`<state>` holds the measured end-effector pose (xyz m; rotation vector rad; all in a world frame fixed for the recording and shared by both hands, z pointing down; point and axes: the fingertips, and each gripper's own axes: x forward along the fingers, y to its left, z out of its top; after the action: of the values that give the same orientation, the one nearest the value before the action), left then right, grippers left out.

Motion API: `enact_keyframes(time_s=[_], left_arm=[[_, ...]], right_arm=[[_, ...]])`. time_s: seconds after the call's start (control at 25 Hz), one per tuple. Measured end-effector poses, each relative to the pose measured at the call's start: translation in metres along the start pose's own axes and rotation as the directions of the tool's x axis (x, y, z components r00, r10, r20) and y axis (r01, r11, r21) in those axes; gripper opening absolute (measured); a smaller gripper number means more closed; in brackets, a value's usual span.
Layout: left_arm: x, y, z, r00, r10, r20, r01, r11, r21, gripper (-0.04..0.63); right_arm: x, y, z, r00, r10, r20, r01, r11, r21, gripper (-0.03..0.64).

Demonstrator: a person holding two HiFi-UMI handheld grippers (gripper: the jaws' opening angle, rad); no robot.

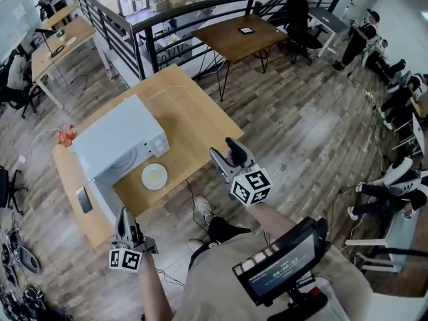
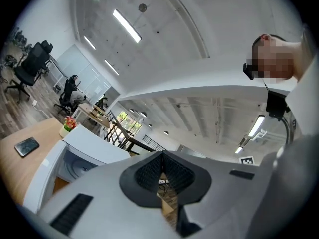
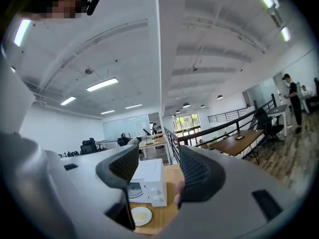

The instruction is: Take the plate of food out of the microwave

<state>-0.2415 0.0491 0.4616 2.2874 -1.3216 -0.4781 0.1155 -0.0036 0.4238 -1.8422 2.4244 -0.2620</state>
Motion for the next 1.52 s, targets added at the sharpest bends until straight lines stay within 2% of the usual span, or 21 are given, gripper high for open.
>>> enact_keyframes(time_s=[0.08, 0.16, 0.36, 0.6, 0.76, 0.8, 0.84, 1.08, 1.4, 1.52], left_arm=[[-0.013, -0.001, -0.007, 1.0, 0.008, -0.01, -0.008, 1.0, 0.003, 0.005], [-0.027, 0.001, -0.016, 0.999, 0.032, -0.027, -0.032, 0.999, 0.01, 0.005], [-0.053, 0.008, -0.041, 0.992, 0.115, -0.049, -0.114, 0.993, 0.033, 0.005], [-0.026, -0.019, -0.074, 0.985, 0.16, -0.062, -0.159, 0.987, 0.016, 0.005], [0.003, -0.045, -0.095, 0.986, 0.152, -0.076, -0.151, 0.988, 0.009, 0.005], [0.008, -0.052, -0.1, 0.986, 0.148, -0.078, -0.148, 0.989, 0.009, 0.005], [0.013, -0.059, -0.104, 0.986, 0.145, -0.079, -0.145, 0.989, 0.007, 0.005], [0.026, -0.094, -0.131, 0.988, 0.136, -0.078, -0.138, 0.99, -0.018, 0.005], [0.039, -0.118, -0.148, 0.991, 0.11, -0.079, -0.115, 0.992, -0.057, 0.005], [0.036, -0.128, -0.152, 0.989, 0.123, -0.083, -0.129, 0.99, -0.059, 0.005]], right_arm=[[-0.026, 0.001, -0.001, 1.0, -0.022, -0.001, 0.022, 0.998, -0.062, 0.265], [-0.041, -0.001, -0.009, 0.999, -0.036, -0.012, 0.035, 0.996, -0.083, 0.265], [-0.052, -0.007, -0.041, 0.997, -0.001, -0.072, 0.001, 1.0, 0.008, 0.265], [-0.065, -0.043, -0.05, 0.992, 0.049, -0.12, -0.047, 0.999, 0.02, 0.265], [-0.072, -0.073, -0.054, 0.984, 0.077, -0.158, -0.072, 0.997, 0.038, 0.265], [-0.075, -0.08, -0.057, 0.981, 0.082, -0.174, -0.077, 0.996, 0.037, 0.221], [-0.078, -0.086, -0.059, 0.978, 0.089, -0.186, -0.084, 0.996, 0.035, 0.204], [-0.094, -0.112, -0.061, 0.971, 0.133, -0.198, -0.128, 0.991, 0.038, 0.19], [-0.078, -0.104, -0.054, 0.958, 0.218, -0.184, -0.213, 0.976, 0.046, 0.19], [-0.078, -0.097, -0.053, 0.948, 0.258, -0.188, -0.249, 0.966, 0.066, 0.19]])
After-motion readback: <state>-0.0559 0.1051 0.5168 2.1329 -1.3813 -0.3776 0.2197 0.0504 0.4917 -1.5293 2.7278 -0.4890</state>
